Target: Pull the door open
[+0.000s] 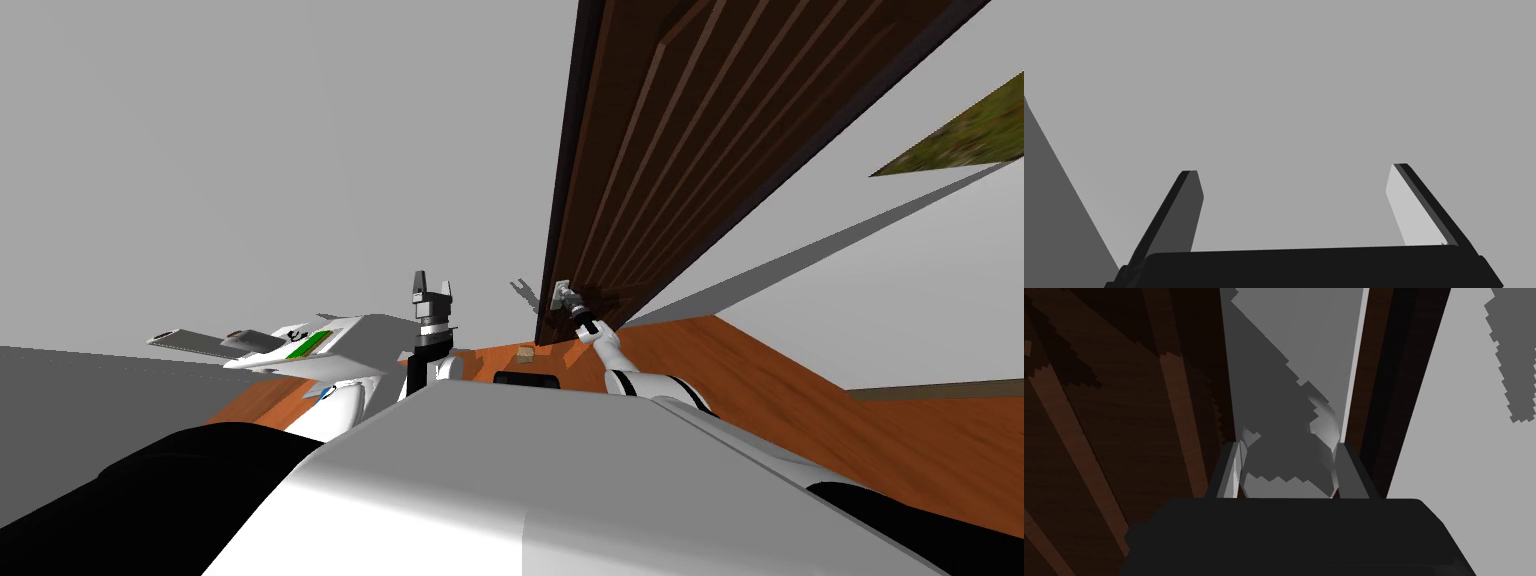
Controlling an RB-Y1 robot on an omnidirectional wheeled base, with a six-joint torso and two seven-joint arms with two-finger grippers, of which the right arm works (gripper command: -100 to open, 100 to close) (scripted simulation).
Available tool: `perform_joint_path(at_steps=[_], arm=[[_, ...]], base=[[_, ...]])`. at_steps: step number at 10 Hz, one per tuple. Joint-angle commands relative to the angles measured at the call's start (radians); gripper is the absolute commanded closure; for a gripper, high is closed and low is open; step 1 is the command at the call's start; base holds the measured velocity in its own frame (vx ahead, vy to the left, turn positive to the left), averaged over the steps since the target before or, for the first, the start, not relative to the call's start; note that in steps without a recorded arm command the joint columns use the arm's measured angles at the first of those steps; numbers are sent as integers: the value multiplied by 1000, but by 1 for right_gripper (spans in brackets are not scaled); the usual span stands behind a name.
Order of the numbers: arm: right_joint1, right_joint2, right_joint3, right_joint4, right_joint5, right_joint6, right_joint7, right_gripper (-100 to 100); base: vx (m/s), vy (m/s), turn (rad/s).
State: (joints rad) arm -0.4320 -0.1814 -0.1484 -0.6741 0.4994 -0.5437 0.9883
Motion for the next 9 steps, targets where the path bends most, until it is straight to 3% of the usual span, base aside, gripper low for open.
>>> perform_joint_path(at_steps=[1, 9], arm=[[0, 1, 0, -1, 0, -1, -1, 100], [14, -9, 1, -14, -116, 4, -196, 100]], base=[[0, 0, 0], [-42, -56, 118]])
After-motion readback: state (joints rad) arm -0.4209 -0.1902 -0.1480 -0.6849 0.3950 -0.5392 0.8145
